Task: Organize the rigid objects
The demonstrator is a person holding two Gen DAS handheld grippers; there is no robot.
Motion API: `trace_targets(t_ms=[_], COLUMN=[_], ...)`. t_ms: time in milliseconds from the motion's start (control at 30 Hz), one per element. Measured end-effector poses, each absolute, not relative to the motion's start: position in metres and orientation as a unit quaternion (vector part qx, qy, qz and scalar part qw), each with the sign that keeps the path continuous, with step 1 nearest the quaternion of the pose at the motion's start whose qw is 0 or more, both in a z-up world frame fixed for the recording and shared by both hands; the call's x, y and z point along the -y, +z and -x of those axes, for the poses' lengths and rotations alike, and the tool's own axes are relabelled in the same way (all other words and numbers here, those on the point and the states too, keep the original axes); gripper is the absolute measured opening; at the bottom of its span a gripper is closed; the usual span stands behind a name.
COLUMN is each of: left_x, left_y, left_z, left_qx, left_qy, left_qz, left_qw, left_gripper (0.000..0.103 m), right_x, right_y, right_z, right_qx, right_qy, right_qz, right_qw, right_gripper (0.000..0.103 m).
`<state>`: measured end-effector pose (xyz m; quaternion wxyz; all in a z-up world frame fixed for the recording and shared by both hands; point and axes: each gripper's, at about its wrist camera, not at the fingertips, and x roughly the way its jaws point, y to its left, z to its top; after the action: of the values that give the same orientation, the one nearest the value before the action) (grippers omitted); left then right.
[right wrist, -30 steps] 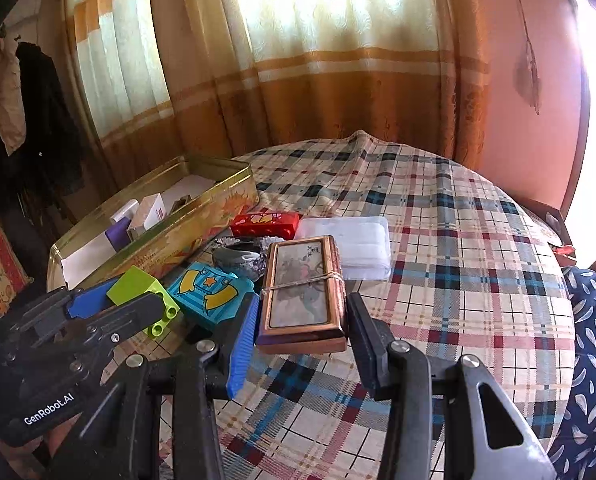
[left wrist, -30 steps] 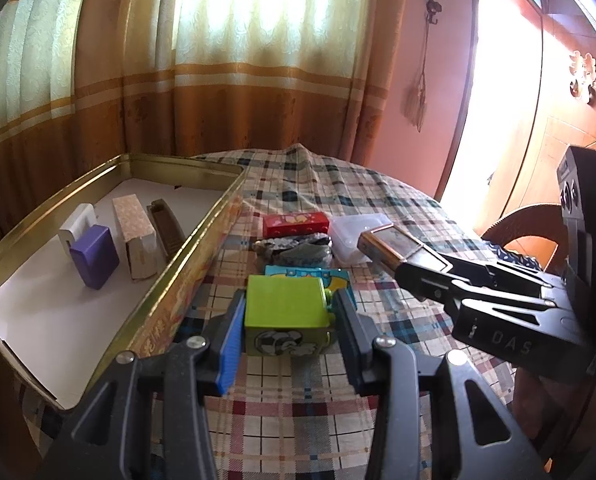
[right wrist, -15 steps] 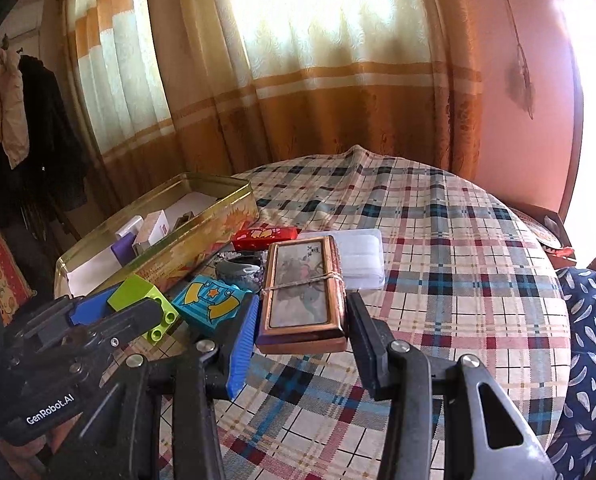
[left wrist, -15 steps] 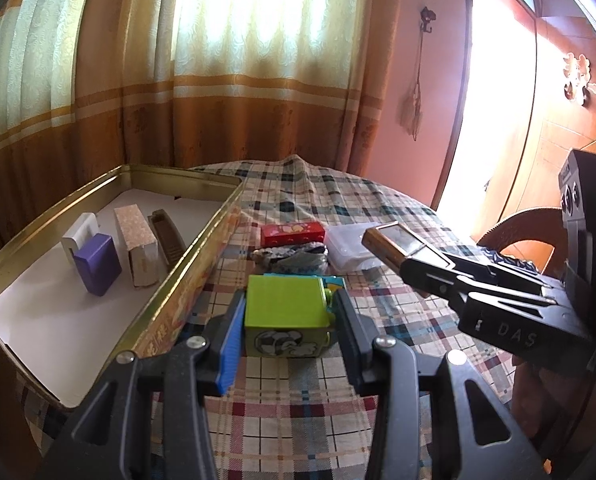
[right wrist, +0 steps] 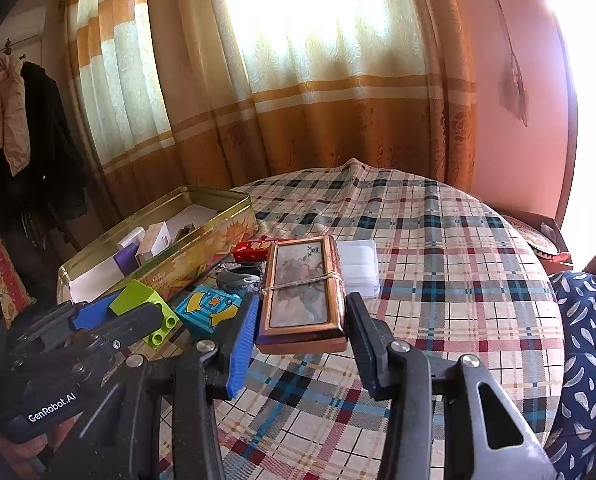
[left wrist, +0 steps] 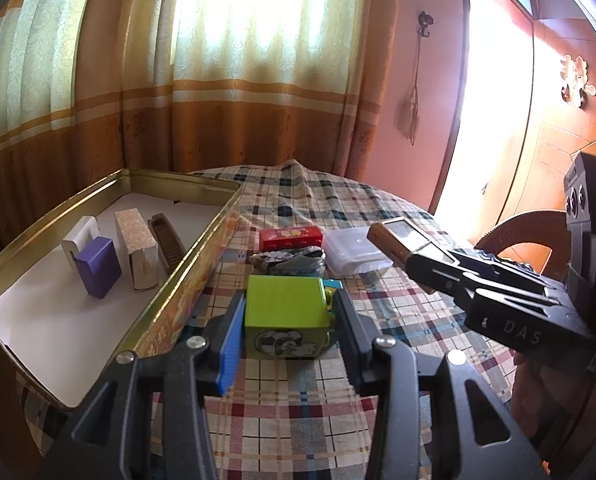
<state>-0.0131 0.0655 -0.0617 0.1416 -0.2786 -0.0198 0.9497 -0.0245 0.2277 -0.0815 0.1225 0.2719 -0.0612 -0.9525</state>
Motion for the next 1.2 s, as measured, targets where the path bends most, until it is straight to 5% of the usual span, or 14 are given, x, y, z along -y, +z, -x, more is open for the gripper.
trace_targets(t_ms=[1200], left_x=[-0.058], left_y=[-0.055], left_z=[0.000], left_qx=[0.027], left_qy=[0.960], left_qz=[0.241], left_qw=[0.139], left_gripper=[0.041], right_x=[-0.230], right_y=[-0.076], right_z=[0.016], right_qx=[0.062], right_qy=[-0.961], right_qz=[-0.243], right_qw=[0.116], right_gripper=[0.047])
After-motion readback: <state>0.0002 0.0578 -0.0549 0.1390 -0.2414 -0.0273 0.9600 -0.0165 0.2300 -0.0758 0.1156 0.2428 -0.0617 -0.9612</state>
